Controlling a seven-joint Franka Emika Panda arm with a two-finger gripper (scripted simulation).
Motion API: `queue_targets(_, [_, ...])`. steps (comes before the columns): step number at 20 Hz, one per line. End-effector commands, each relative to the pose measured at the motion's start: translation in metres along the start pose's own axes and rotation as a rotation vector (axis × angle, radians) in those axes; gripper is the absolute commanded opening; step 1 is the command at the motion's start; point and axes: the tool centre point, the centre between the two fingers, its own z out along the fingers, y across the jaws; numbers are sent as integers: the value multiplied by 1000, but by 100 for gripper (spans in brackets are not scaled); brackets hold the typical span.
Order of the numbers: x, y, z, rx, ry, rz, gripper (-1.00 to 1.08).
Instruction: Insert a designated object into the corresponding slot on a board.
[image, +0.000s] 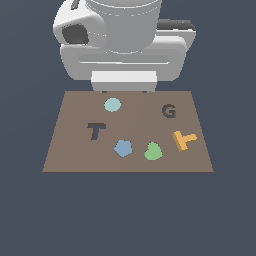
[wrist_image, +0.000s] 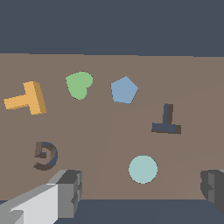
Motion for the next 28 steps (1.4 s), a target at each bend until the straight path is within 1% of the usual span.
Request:
queue_targets(1, [0,0,0,0,0,0,100])
queue_targets(6, [3,-7,6,1,1,-9,100])
queue_targets(11, [13,-30,22,4,5,-37,100])
queue_targets(16, [27,-65,48,8,12,-82,100])
queue_targets(23, [49,-129,92,12,23,-160,100])
queue_targets(28, [59,-162,114,13,28,-201,100])
